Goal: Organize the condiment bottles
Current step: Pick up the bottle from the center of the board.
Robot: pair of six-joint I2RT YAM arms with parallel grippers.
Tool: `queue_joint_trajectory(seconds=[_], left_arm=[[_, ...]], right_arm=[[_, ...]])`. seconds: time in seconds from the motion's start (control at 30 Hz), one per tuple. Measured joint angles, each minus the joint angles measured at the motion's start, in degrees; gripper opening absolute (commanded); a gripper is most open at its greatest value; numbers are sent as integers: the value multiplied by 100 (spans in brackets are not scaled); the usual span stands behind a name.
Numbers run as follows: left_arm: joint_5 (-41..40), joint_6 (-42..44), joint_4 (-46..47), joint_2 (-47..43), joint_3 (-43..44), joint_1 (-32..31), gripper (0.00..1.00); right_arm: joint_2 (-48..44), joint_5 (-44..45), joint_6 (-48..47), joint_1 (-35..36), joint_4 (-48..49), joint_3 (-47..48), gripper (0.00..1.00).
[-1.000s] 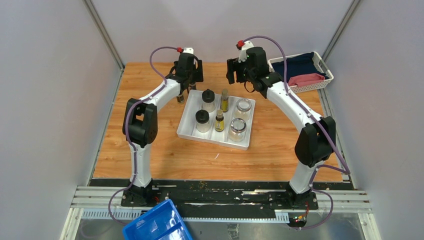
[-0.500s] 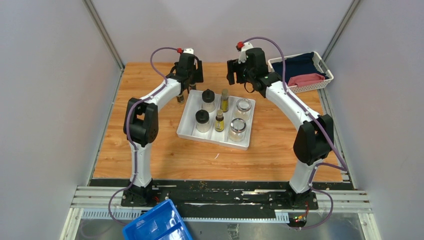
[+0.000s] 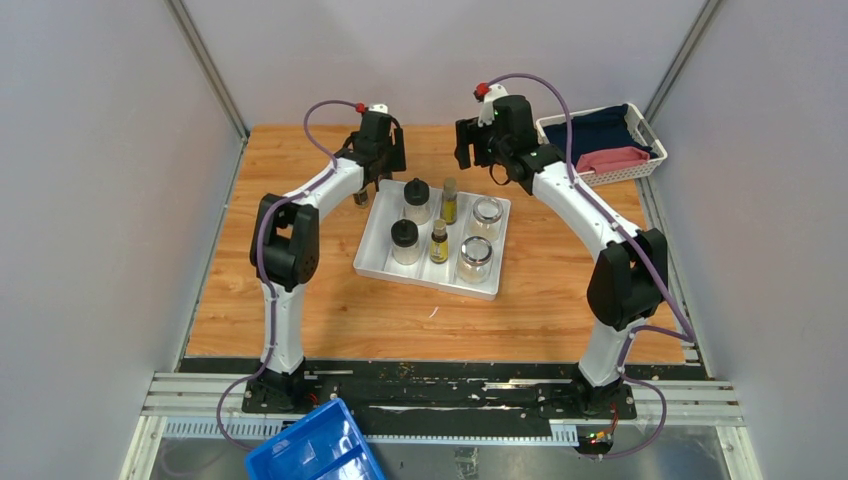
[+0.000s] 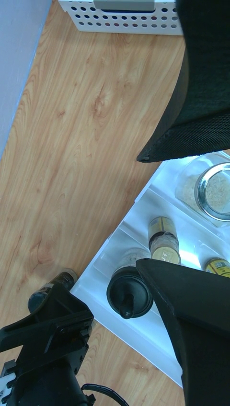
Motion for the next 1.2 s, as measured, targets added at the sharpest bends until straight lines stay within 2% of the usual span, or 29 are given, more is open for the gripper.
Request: queue_joint_trajectory(seconds=[0.3, 0.7, 1.0, 1.2], left_arm=[[-2, -24, -81, 127, 0, 0, 70], [0, -20, -20, 190, 2, 2, 55], [-2, -17, 116, 190, -4, 2, 51], [-22, -9, 232, 190, -74, 2, 42]], right_arm=[[0, -7, 0, -46, 2, -7, 77], [0, -44, 2, -103, 50, -83, 77], [0, -50, 2, -103, 57, -103, 76], [0, -57, 2, -105, 70, -105, 77]])
